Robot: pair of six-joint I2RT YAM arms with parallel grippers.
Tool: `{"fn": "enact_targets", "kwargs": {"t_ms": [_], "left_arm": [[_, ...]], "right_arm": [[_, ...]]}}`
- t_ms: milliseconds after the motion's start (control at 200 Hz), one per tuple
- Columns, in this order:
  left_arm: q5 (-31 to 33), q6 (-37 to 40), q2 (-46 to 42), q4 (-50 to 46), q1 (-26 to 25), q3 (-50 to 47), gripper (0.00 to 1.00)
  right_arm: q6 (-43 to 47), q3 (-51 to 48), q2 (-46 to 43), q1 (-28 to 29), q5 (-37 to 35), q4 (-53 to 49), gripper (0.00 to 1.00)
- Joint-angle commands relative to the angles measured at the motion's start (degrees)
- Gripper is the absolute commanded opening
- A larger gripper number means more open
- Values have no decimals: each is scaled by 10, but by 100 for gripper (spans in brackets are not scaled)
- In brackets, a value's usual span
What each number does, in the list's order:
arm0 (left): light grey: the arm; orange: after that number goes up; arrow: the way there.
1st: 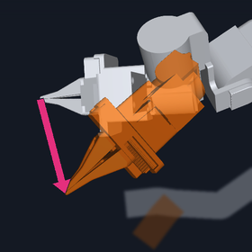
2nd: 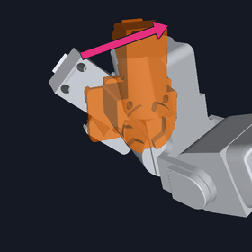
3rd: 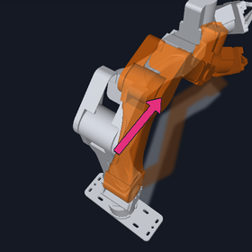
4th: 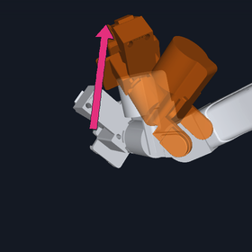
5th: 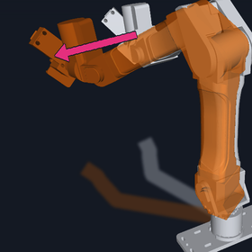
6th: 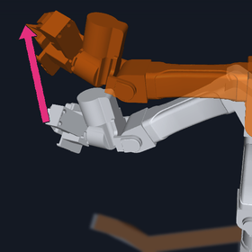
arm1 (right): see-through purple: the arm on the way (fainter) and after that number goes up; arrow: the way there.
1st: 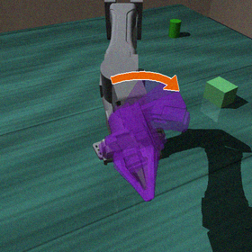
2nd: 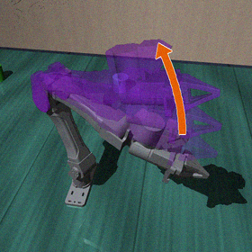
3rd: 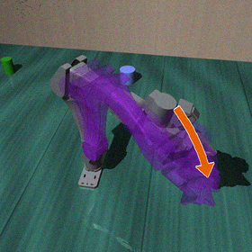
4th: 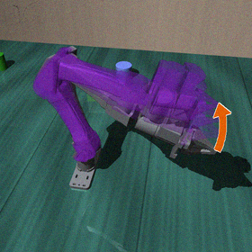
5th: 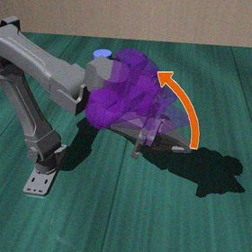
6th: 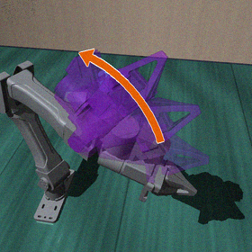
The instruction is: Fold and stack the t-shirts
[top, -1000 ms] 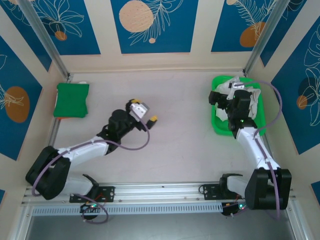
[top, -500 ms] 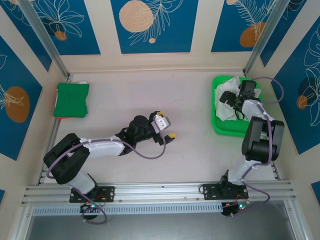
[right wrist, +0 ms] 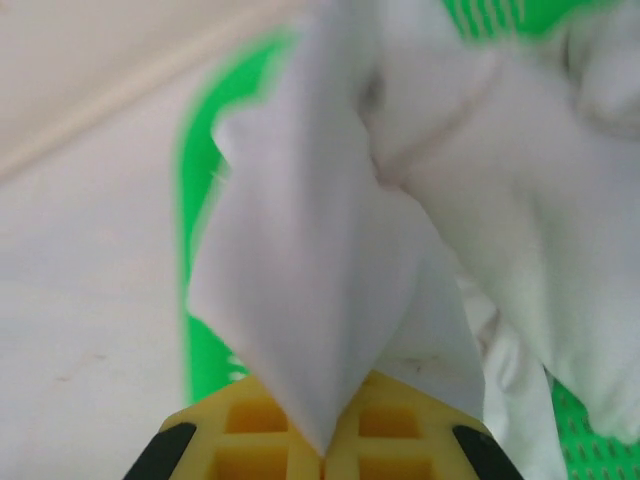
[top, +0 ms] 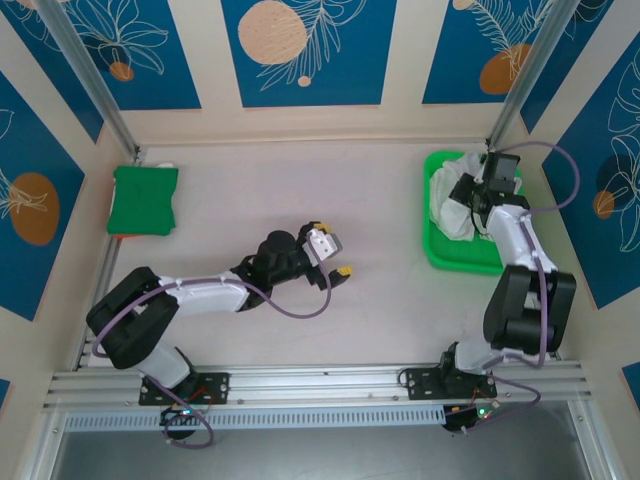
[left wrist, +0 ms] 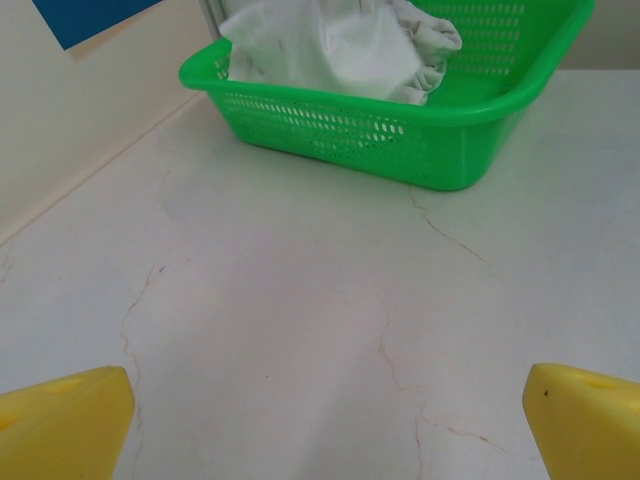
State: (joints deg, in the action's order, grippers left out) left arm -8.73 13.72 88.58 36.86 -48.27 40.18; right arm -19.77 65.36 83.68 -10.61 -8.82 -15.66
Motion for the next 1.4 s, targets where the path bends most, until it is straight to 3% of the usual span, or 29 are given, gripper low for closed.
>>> {"fn": "enact_targets", "kwargs": {"t_ms": [0, 215, 605, 875, 1060, 1395], "left_arm": [[16, 17, -16, 20, -5, 4, 99], [48, 30, -26, 33, -4, 2, 100], [54, -3, -35, 49, 1, 3, 100], [53, -24, -50, 65, 12, -5, 100], [52, -38, -74, 71, 28, -19, 100], [61, -86, -231, -7, 121, -101, 100]], "right_arm": [[20, 8, -72, 16, 3, 37, 0], [72, 77, -142, 61, 43, 23, 0], [109, 251, -134, 125, 101, -4, 0], [137, 415, -69, 178, 159, -57, 0], [174, 543, 3, 248, 199, -107, 0], [186, 688, 145, 348, 241, -141, 0]]}}
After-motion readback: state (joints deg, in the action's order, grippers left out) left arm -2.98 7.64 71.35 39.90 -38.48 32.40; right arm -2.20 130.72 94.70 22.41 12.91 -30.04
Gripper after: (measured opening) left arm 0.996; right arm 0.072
